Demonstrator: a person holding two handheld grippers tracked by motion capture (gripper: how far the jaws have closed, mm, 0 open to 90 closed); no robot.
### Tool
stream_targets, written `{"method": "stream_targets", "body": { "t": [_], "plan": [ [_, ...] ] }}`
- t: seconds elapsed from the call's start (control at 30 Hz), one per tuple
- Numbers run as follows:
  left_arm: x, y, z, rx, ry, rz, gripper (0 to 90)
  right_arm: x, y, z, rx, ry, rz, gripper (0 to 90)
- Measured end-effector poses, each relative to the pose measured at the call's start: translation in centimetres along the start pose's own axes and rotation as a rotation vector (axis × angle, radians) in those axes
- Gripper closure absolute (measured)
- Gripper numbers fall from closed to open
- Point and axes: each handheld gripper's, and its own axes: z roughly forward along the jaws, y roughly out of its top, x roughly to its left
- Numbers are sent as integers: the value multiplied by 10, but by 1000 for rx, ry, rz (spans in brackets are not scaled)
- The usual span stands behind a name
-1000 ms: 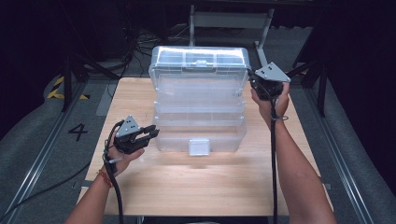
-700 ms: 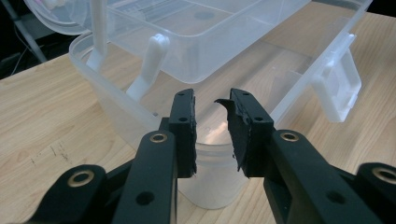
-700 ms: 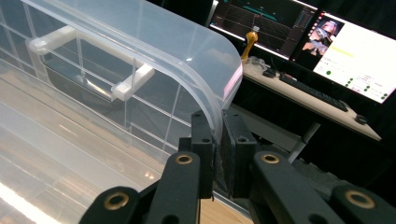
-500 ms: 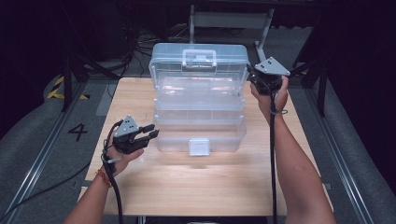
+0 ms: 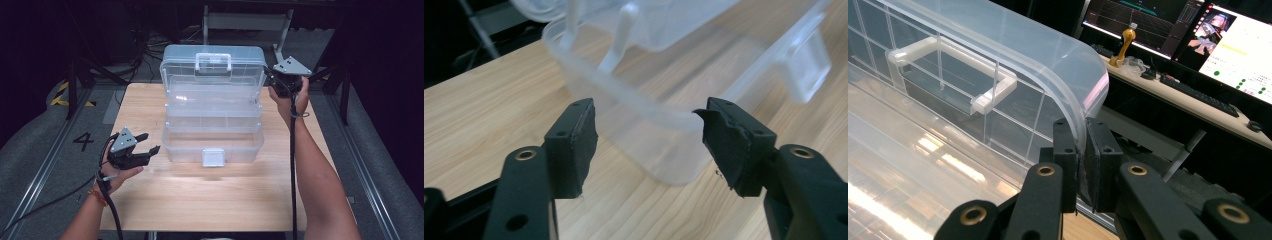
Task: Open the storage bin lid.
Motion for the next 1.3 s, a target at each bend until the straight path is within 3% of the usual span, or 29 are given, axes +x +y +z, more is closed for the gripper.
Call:
{"method": "stream_targets", "body": {
  "t": [0.13,0.37,0.5,0.63,0.87,0.97,1.03,1.3],
  "plan": [
    [-2,-16,-3,93,13,36,339,-1,2,2,8,9,0,853],
    [-9,-45,0,231,-67,82,272,-5,4,7,19,21,13,853],
    [-11,-58,1,267,-87,59,251,-8,5,11,25,27,20,853],
    [-10,-69,3,303,-75,18,244,-10,6,16,27,34,32,854],
    [-18,-76,4,314,-118,-12,229,-13,6,19,26,44,36,854],
    [-20,-82,5,274,-108,-64,180,-14,6,21,27,45,37,854],
    [-20,-82,6,269,-101,-44,154,-14,6,22,29,45,44,854],
    [-20,-81,8,275,-99,-60,132,-18,9,30,46,50,64,855]
  ]
}}
